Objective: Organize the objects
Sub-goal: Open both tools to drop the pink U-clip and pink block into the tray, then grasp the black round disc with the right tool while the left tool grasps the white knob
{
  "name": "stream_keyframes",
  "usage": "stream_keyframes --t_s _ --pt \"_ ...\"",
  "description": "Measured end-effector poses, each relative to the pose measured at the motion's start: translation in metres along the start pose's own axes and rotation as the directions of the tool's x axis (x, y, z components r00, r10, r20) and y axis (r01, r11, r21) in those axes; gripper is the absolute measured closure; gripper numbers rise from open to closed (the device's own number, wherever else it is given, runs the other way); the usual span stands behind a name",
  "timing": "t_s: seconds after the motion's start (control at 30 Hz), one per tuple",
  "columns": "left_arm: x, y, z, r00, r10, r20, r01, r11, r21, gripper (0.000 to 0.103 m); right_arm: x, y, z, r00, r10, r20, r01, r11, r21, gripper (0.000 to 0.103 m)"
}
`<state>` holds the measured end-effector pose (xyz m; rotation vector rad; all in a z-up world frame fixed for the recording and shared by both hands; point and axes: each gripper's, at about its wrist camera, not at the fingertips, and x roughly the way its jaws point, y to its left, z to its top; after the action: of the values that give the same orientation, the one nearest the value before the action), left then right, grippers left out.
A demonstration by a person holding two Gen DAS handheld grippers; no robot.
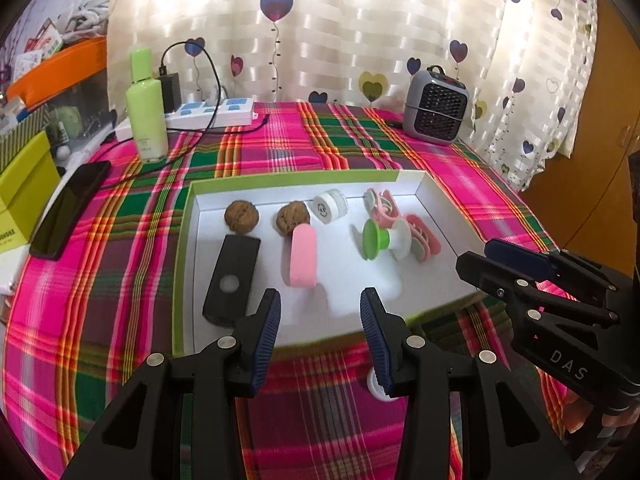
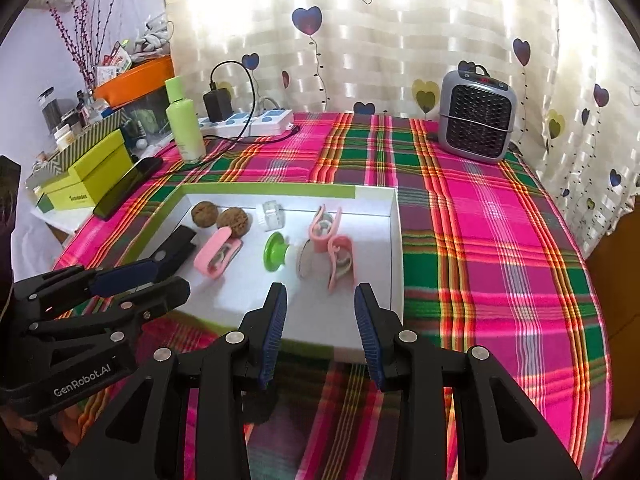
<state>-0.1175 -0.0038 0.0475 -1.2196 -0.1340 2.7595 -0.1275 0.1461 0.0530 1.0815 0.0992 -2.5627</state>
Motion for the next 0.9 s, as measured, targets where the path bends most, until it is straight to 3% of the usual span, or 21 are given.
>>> stream_keyframes --t_s 0.27,0.6,0.67,0.73,0.9 --pt "-0.02 0.002 -0.018 1.0 -0.011 0.017 0.011 1.0 -0.005 0.063 -0.016 0.005 -0.019 0.999 0.037 0.008 -0.037 0.999 -0.004 0.066" --pt "-0.027 0.012 -0.041 0.999 -0.032 0.01 0.032 0.998 -0.05 0.063 -0.013 0.019 -0.042 0.993 0.108 -0.039 -0.108 0.994 -0.014 0.066" --pt "-0.027 0.014 -0.044 1.0 -0.03 0.005 0.03 0.998 -0.056 0.063 -0.012 0.021 -0.044 0.992 0.115 -0.043 -0.116 0.993 -0.018 0.064" --pt "-0.027 0.015 -0.047 1.0 -0.03 0.002 0.03 0.998 -0.063 0.063 -0.01 0.022 -0.045 0.99 0.133 -0.045 -0.134 0.991 -0.007 0.053" --pt "-0.027 0.02 -0.052 1.0 -0.031 -0.004 0.03 0.997 -0.074 0.063 -0.004 0.025 -0.048 0.989 0.136 -0.063 -0.136 0.991 0.0 0.052"
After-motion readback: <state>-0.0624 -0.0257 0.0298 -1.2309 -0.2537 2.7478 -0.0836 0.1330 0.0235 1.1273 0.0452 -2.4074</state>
